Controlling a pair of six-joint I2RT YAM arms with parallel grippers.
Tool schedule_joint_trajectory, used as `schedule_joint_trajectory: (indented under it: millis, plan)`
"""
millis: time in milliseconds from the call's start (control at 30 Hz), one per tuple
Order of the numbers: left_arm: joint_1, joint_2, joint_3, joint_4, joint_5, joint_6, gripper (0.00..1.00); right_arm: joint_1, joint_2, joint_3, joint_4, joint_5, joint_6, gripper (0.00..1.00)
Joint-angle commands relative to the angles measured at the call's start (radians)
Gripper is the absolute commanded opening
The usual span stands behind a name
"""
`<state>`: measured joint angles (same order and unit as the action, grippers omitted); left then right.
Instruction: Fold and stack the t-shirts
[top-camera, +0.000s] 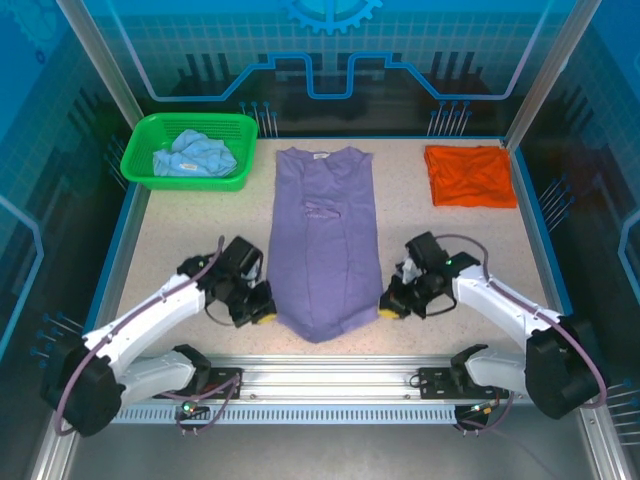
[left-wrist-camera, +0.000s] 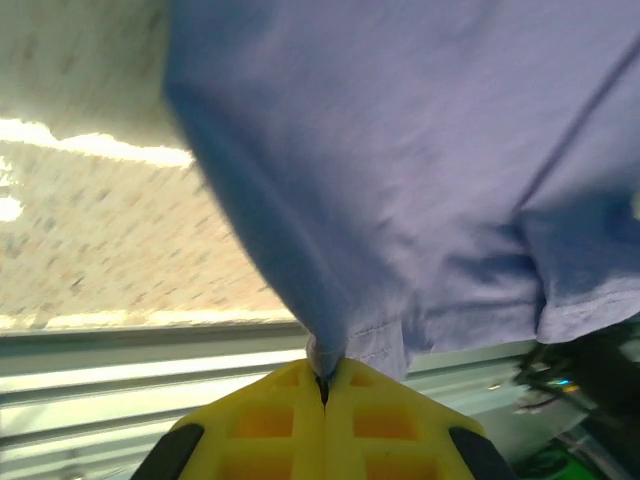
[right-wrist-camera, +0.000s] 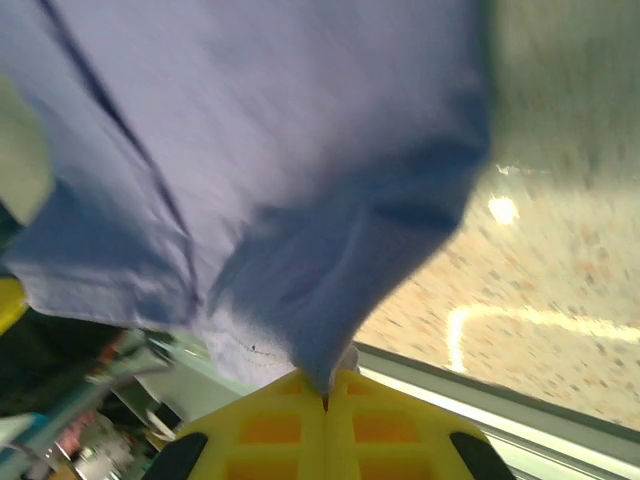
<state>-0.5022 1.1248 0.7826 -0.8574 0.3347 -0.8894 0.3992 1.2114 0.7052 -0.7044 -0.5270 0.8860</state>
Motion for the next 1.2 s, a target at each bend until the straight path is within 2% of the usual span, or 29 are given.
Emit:
schedule_joint_trajectory:
  millis: [0,200,400,600,767,900,967,1033,1100,1133,1167]
  plan:
    - [0.069,0.092,0.154,-0.069,-0.025,0.084,0.00,-0.083,0.066,0.125,-0.058,-0.014,0.034,0.00]
    - [0.197,0.351,0.438,-0.044,-0.042,0.139,0.00,-0.190,0.302,0.399,-0.055,-0.022,0.037,0.00]
    - [0.287,0.619,0.724,-0.085,-0.085,0.213,0.00,-0.213,0.611,0.726,-0.118,-0.026,0.016,0.00]
    - [0.330,0.855,0.957,-0.128,-0.066,0.237,0.00,-0.224,0.856,0.991,-0.176,-0.025,0.040,0.00]
    - [0.355,0.993,1.074,-0.153,-0.075,0.248,0.00,-0.234,1.011,1.152,-0.236,-0.020,0.057,0.00]
    - [0.372,1.107,1.202,-0.209,-0.060,0.258,0.20,-0.250,1.063,1.192,-0.249,-0.015,0.084,0.02]
    - [0.382,1.142,1.269,-0.236,-0.051,0.264,0.21,-0.261,1.064,1.198,-0.248,-0.007,0.096,0.06]
    - [0.395,1.155,1.315,-0.246,-0.048,0.257,0.31,-0.273,1.062,1.201,-0.237,-0.013,0.109,0.20]
    - [0.410,1.155,1.371,-0.270,-0.057,0.255,0.52,-0.285,1.046,1.203,-0.227,-0.019,0.109,0.45]
    - [0.414,1.150,1.393,-0.285,-0.067,0.262,0.61,-0.291,1.028,1.198,-0.222,-0.011,0.103,0.49]
    - [0.418,1.134,1.409,-0.293,-0.080,0.271,0.65,-0.296,0.999,1.184,-0.212,-0.004,0.094,0.50]
